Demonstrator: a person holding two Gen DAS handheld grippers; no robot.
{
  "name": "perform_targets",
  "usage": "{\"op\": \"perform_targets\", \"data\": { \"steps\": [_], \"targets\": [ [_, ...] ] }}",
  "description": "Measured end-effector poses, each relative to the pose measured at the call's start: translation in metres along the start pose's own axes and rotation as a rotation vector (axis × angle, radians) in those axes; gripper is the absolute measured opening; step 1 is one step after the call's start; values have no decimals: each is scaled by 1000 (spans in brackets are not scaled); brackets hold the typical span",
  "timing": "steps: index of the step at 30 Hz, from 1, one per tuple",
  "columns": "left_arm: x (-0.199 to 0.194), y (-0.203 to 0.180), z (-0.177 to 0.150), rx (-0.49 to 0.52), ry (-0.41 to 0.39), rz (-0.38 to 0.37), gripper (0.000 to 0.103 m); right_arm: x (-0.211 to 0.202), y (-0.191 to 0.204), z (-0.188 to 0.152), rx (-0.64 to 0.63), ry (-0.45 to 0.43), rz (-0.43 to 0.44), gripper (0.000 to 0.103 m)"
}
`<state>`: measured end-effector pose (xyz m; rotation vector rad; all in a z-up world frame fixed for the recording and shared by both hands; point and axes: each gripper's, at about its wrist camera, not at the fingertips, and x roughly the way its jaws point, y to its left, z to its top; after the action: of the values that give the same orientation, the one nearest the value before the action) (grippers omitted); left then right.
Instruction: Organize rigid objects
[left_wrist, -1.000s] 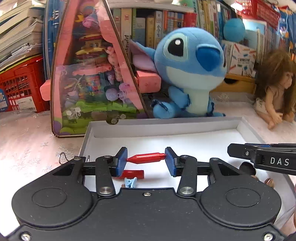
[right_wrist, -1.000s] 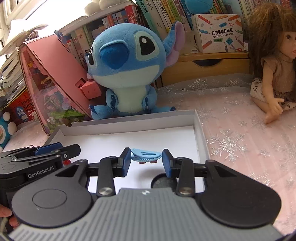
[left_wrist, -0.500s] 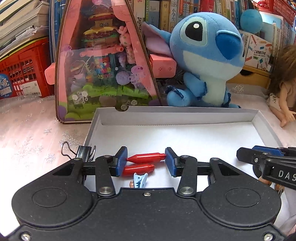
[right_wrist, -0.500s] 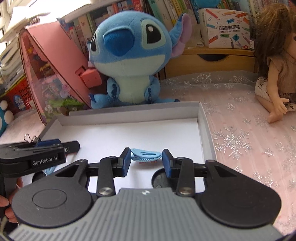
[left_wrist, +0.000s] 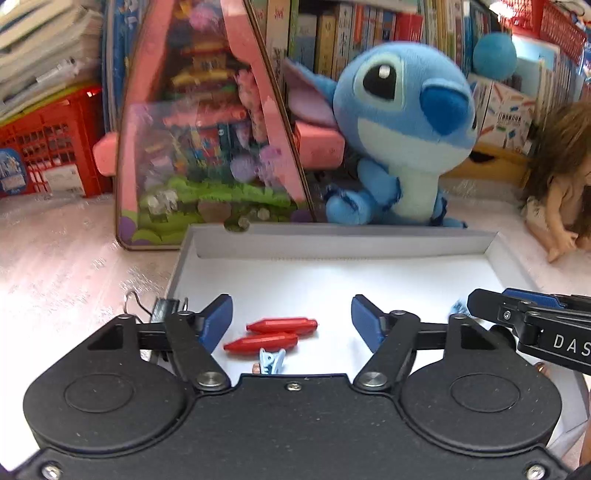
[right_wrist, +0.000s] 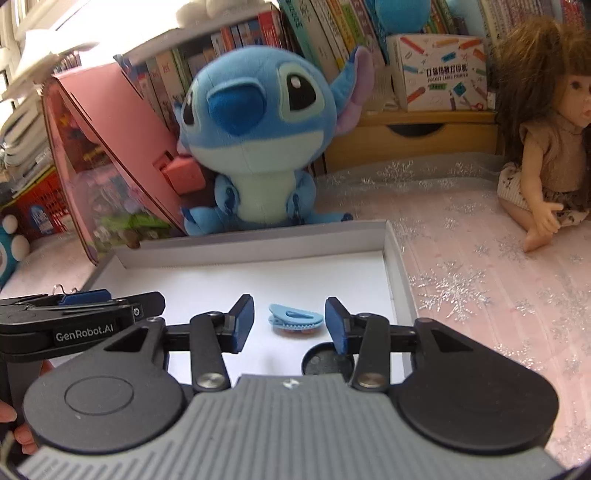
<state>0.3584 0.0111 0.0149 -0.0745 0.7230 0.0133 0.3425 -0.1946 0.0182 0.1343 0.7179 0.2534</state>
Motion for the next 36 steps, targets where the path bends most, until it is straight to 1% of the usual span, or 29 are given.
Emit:
{"op": "perform_targets", "data": {
  "steps": [1,3,7,9,16,18,23,30,36],
  "targets": [
    [-5,0,0,6,-8,-6,70,-4,1,0,-4,-9,1,63],
    [-14,-2,0,25,-29,4,75,-11,2,1,-8,-26,8,68],
    [-34,-5,-3,66,-69,10,77,-24,5,1,-13,-52,14,72],
    [-42,-5,-4,62,-75,3,78,-31,7,-1,-27,-67,7,75],
    [-75,-5,-16,55,-92,-24,79,-62,12,-14,-67,-103,-11,81],
    [-86,-3,-23,51,-102,-39,79,-72,13,-20,-80,-118,-16,83],
    [-110,2,-41,22,-104,-61,79,-93,16,-34,-87,-120,-17,83],
    [-141,9,-75,20,-131,-49,80,-120,21,-59,-94,-135,-12,85],
    [-159,12,-110,39,-116,-48,81,-136,25,-84,-109,-150,-17,88]
  ]
}}
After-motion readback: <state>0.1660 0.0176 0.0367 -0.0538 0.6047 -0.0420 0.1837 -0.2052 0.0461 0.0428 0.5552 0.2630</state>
